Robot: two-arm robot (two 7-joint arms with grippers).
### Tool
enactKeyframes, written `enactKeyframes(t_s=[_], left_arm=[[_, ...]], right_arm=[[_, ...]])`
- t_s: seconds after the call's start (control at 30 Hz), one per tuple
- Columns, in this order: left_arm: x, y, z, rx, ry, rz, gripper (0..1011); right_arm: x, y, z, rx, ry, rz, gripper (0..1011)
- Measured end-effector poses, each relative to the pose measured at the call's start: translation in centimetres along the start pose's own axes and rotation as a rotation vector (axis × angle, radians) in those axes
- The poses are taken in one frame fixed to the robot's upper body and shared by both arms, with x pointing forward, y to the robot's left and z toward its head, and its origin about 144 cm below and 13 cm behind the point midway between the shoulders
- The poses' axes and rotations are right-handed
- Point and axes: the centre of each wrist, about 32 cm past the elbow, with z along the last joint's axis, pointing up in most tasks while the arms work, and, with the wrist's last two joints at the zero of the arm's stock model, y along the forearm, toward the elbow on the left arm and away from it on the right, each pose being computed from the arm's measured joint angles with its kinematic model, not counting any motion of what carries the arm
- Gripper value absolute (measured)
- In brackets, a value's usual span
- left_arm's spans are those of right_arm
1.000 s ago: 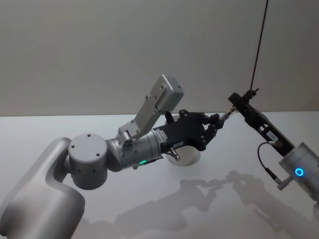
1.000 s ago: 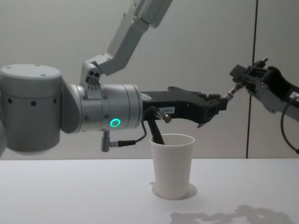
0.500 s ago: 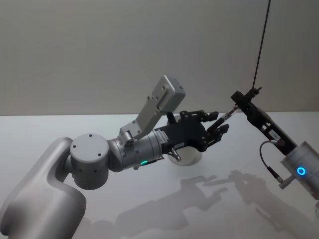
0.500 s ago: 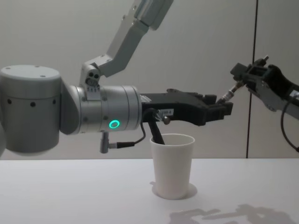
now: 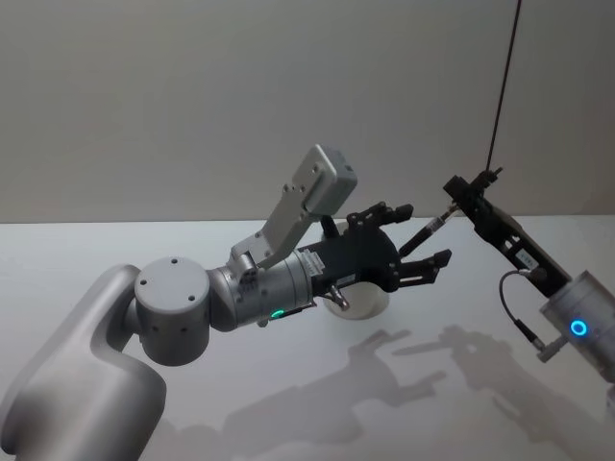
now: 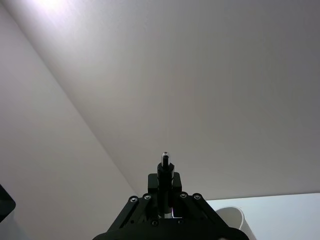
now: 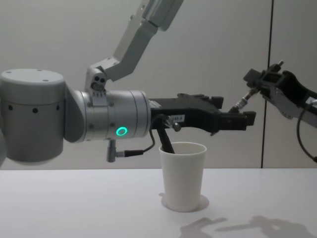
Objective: Place the pen into the pen holder.
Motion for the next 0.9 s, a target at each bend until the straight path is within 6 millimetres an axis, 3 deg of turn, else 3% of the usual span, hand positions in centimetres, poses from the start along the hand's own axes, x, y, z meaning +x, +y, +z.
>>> enactKeyframes(t_s=[0.17, 0.9], left_arm=[[0.0, 0.0, 0.0, -0.001, 0.000, 0.000, 1003], [0.0, 0.0, 0.0, -0.002, -0.001, 0.000, 1000]], right_arm=[[0.2, 0.1, 0.3, -0.004, -0.021, -0.004, 134], [1.8, 0.7, 3.2, -0.031, -0.125, -0.008, 133]])
